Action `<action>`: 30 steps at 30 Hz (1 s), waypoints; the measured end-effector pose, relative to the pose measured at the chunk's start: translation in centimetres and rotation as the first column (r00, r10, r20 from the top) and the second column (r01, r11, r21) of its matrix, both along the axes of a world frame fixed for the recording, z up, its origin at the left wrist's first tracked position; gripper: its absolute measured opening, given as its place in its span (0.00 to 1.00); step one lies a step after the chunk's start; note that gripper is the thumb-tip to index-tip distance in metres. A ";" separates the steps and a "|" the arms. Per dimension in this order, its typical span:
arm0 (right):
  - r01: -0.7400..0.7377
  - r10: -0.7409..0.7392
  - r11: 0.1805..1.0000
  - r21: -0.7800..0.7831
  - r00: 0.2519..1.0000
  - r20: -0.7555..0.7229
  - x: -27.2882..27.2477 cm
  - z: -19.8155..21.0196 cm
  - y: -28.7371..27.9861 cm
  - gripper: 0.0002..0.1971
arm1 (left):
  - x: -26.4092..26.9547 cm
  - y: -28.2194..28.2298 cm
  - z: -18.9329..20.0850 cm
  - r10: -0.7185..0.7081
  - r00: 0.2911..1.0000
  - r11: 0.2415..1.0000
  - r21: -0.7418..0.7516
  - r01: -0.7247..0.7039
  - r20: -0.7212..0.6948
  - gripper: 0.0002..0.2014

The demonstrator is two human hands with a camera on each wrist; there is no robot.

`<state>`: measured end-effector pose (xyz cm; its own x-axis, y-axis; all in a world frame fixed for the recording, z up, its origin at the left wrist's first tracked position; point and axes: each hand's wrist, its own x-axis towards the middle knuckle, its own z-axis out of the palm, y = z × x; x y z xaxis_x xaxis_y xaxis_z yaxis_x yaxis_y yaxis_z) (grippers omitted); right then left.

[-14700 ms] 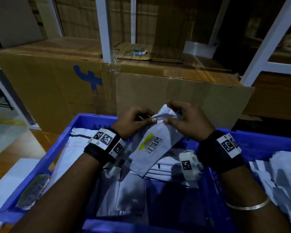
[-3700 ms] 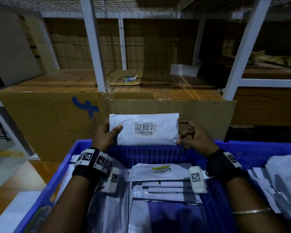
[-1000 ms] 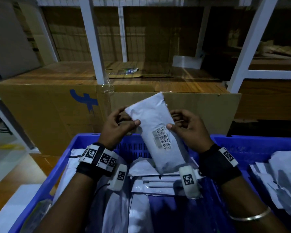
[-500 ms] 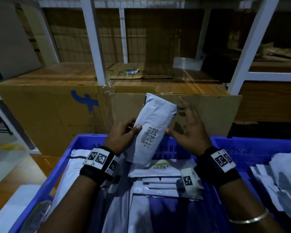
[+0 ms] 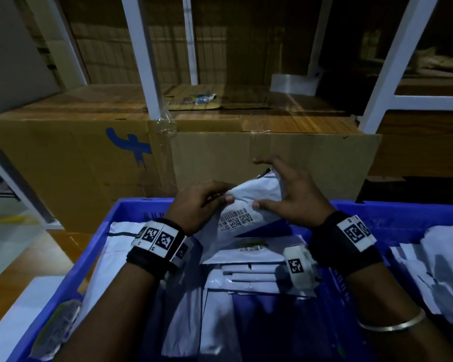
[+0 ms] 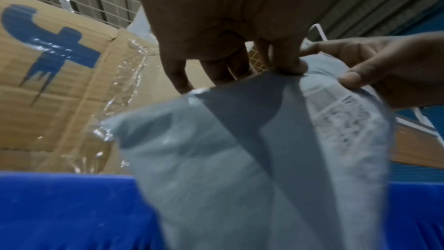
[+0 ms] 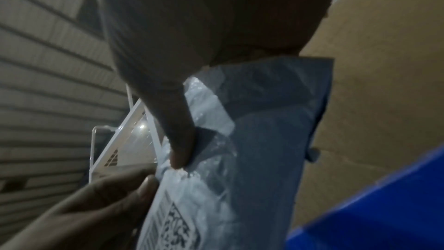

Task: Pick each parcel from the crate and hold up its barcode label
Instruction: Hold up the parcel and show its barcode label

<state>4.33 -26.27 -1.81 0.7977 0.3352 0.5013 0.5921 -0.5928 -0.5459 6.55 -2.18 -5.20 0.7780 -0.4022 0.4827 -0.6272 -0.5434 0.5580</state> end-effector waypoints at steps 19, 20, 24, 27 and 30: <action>0.141 -0.152 0.981 -0.130 0.986 -0.073 1.8 -2.7 -2.6 0.24 | 1.1 1.5 -1.1 0.110 0.930 0.994 0.028 -0.107 -0.349 0.11; 0.135 -0.146 0.980 -0.147 0.987 -0.071 1.6 -2.6 -2.4 0.23 | 1.0 1.3 -1.0 0.109 0.929 0.994 0.033 -0.104 -0.354 0.10; 0.151 -0.179 0.948 -0.280 0.981 -0.075 1.3 -2.6 -1.4 0.26 | 0.8 0.6 -1.1 0.114 0.929 0.993 0.074 -0.094 -0.353 0.10; 0.049 -0.102 0.958 -0.282 0.979 -0.176 1.9 -3.2 -0.5 0.20 | 0.8 0.1 -1.3 0.126 0.937 0.989 0.120 -0.091 -0.327 0.11; -0.008 -0.064 0.951 -0.308 0.973 -0.222 2.2 -3.8 0.4 0.11 | 0.9 0.2 -1.5 0.130 0.937 0.983 0.162 -0.080 -0.325 0.13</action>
<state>6.57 -25.84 -5.61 0.8893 0.4190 0.1835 0.4547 -0.7663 -0.4540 7.41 -2.02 -6.69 0.9256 -0.3550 0.1313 -0.3533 -0.6862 0.6358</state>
